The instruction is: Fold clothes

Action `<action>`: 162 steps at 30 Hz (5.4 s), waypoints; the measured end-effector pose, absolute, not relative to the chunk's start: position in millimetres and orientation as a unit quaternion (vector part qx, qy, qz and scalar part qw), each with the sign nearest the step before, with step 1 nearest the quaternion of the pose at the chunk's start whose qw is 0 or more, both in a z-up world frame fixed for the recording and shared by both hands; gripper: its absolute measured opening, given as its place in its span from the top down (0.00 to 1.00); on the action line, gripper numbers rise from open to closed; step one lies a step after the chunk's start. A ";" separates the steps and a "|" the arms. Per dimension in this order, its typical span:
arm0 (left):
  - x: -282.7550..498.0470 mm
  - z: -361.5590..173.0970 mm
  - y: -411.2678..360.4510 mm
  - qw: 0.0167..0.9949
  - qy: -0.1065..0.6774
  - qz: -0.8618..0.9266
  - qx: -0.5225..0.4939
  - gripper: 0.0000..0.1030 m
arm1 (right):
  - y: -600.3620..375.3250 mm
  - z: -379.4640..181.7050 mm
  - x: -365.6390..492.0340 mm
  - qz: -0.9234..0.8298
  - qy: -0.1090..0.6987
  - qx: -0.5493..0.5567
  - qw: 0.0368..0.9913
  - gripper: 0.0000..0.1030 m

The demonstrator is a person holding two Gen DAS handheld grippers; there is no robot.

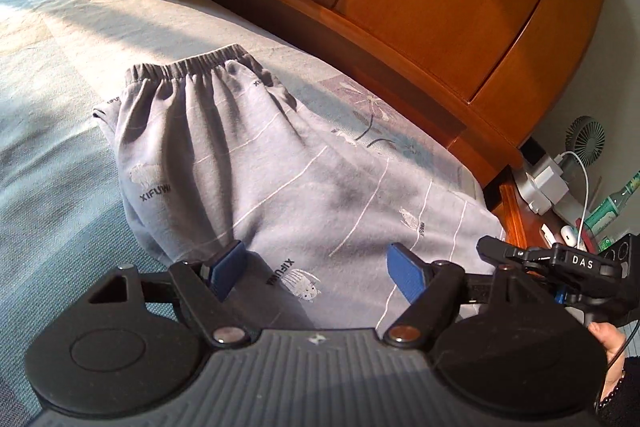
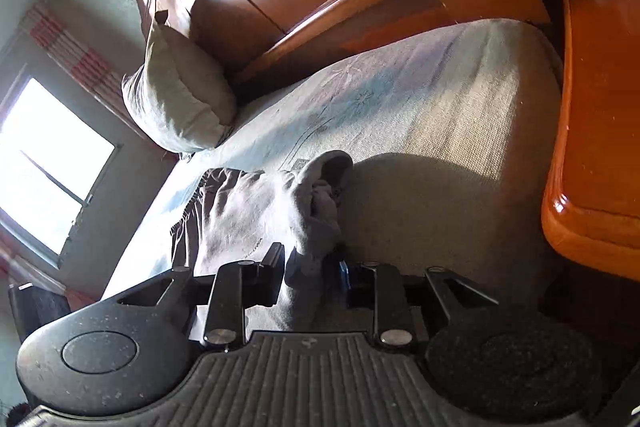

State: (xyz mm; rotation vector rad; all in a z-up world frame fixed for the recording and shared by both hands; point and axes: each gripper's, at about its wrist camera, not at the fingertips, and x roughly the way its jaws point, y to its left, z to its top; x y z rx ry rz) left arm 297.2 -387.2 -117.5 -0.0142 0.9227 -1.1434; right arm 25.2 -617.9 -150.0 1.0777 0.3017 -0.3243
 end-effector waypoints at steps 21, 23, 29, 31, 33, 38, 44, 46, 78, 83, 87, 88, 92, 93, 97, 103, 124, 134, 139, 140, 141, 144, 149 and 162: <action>299.1 -95.3 -392.9 0.744 0.406 -0.531 0.006 0.22 | -679.2 -108.7 89.9 -0.201 0.177 0.395 0.879 0.95; 302.6 -86.8 -396.5 0.751 0.388 -0.534 0.016 0.22 | -673.5 -103.0 92.9 -0.202 0.196 0.365 0.887 0.87; 313.5 -97.0 -392.4 0.766 0.390 -0.508 0.052 0.23 | -628.2 -84.0 103.4 -0.288 0.225 0.184 0.912 0.47; 317.1 -100.7 -390.8 0.771 0.391 -0.499 0.064 0.22 | -619.1 -82.1 101.2 -0.307 0.223 0.144 0.914 0.47; 320.8 -104.5 -389.2 0.775 0.392 -0.490 0.076 0.22 | -612.1 -79.4 96.0 -0.271 0.211 0.132 0.930 0.47; 324.4 -83.8 -394.2 0.771 0.379 -0.510 0.045 0.22 | -595.8 -93.8 108.7 -0.202 0.261 0.118 0.937 0.48; 306.0 -74.5 -464.5 0.706 0.372 -0.602 0.029 0.22 | -575.2 -87.7 86.7 -0.201 0.238 0.134 0.941 0.58; 306.8 -90.0 -482.0 0.700 0.402 -0.588 0.043 0.21 | -569.6 -94.4 87.6 -0.191 0.253 0.131 0.939 0.58; 264.4 -59.0 -432.4 0.740 0.404 -0.520 0.134 0.18 | -559.9 -106.1 69.5 -0.196 0.264 0.163 0.930 0.50; 241.0 -34.1 -370.9 0.774 0.361 -0.502 0.138 0.12 | -555.0 -96.6 69.0 -0.199 0.268 0.165 0.928 0.45; 218.5 -29.2 -316.4 0.801 0.346 -0.465 0.150 0.12 | -536.3 -90.3 67.2 -0.182 0.268 0.147 0.934 0.37; 212.1 -29.6 -302.7 0.808 0.344 -0.454 0.154 0.12 | -530.6 -91.6 67.9 -0.176 0.273 0.140 0.935 0.35; 191.3 -33.3 -253.9 0.826 0.354 -0.414 0.144 0.10 | -512.7 -110.4 72.9 -0.165 0.313 0.112 0.929 0.34; 187.7 -35.0 -242.4 0.830 0.358 -0.406 0.137 0.09 | -509.1 -109.6 73.3 -0.166 0.314 0.106 0.929 0.34; 174.8 -44.2 -211.1 0.853 0.350 -0.364 0.133 0.07 | -500.2 -80.7 84.1 -0.146 0.292 0.109 0.939 0.34; 162.8 -56.4 -190.8 0.872 0.335 -0.325 0.145 0.07 | -492.6 -67.2 167.1 -0.124 0.301 0.032 0.945 0.34; 163.9 -81.4 -141.9 0.890 0.331 -0.289 0.122 0.06 | -503.9 -92.8 309.7 -0.092 0.387 0.013 0.917 0.25; 156.4 -71.6 -141.7 0.891 0.329 -0.298 0.096 0.06 | -473.5 -60.0 157.2 -0.075 0.366 0.020 0.928 0.23; 147.3 -59.1 -146.8 0.890 0.322 -0.308 0.100 0.06 | -448.8 -99.8 101.1 -0.065 0.396 0.066 0.913 0.23; 145.4 -56.4 -147.3 0.891 0.317 -0.309 0.103 0.06 | -444.1 -98.2 94.9 -0.069 0.387 0.052 0.918 0.23; 143.5 -53.7 -147.8 0.892 0.312 -0.310 0.107 0.04 | -443.0 -94.1 90.3 -0.072 0.376 0.045 0.923 0.23; 138.9 -50.2 -148.9 0.899 0.297 -0.305 0.107 0.01 | -464.3 -72.5 89.1 -0.091 0.327 0.057 0.939 0.23; 137.6 -50.1 -153.2 0.905 0.290 -0.295 0.099 0.01 | -539.7 -89.1 109.4 -0.202 0.319 0.099 0.921 0.23; 128.3 -39.1 -189.5 0.898 0.286 -0.311 0.124 0.01 | -491.9 -48.7 48.0 -0.147 0.316 0.149 0.925 0.12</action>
